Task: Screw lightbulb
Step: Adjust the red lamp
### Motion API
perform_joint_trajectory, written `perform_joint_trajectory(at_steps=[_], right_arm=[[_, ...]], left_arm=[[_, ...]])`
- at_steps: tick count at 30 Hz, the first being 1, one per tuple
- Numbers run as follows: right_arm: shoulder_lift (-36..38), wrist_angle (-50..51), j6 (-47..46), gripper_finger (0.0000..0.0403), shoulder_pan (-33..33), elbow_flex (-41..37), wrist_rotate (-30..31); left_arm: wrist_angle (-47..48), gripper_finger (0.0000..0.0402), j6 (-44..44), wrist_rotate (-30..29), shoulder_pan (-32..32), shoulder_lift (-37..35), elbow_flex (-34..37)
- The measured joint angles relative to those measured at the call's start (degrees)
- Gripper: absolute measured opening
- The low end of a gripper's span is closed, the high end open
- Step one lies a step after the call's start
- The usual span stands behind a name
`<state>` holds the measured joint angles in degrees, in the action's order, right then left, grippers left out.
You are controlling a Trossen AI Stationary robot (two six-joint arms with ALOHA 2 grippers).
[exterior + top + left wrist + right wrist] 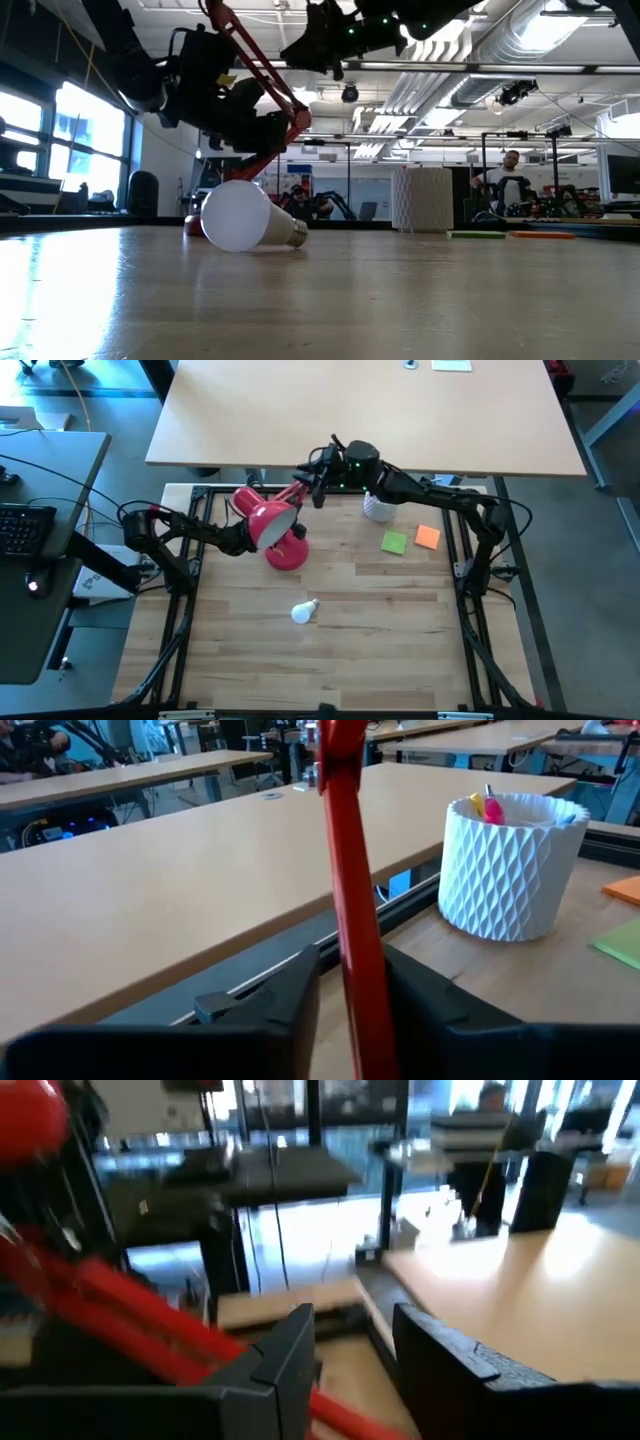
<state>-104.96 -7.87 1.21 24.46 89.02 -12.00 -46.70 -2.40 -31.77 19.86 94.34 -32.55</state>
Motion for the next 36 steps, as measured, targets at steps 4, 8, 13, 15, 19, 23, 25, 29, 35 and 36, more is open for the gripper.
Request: perform_joint_trajectory(at_steps=[4,8,13,15,19,23,25,29,35,36], right_arm=[[0.08,3.62,1.04,0.0135,0.07,-0.01,-0.01],[-0.05,6.28,1.82,0.0135,-0.07,-0.01,0.23],[-0.06,6.53,1.28,0.0135,-0.21,0.01,2.24],[-0.06,6.78,1.25,0.0135,-0.20,0.01,2.55],[-0.06,6.83,1.21,0.0135,-0.19,0.06,2.59],[-0.06,6.75,1.21,0.0135,-0.18,0.06,2.61],[-0.06,6.00,1.23,0.0135,-0.17,0.06,2.74],[-0.06,3.11,-0.25,0.0135,-0.17,0.08,2.31],[-0.06,0.88,-1.22,0.0135,-0.84,0.17,1.89],[-0.06,0.66,-1.00,0.0135,-1.07,0.17,1.52]], left_arm=[[0.95,0.0139,0.08,0.35,0.00,-1.75,0.05],[5.15,0.0177,1.22,1.29,-0.04,-4.28,0.10],[12.24,0.0196,1.36,1.74,-0.24,-8.47,0.08],[14.12,0.0197,1.47,1.27,-0.81,-9.89,0.10],[17.38,0.0197,2.87,-1.55,-2.46,-12.38,0.17],[21.36,0.0197,2.04,-5.30,-3.92,-13.87,0.67],[20.10,0.0197,1.30,-7.44,-4.71,-14.70,2.45],[17.56,0.0197,-0.61,-8.82,-5.26,-16.70,5.53],[17.20,0.0197,1.21,-6.49,-4.99,-20.21,6.70],[17.02,0.0197,1.55,-5.17,-4.82,-20.77,6.69]])
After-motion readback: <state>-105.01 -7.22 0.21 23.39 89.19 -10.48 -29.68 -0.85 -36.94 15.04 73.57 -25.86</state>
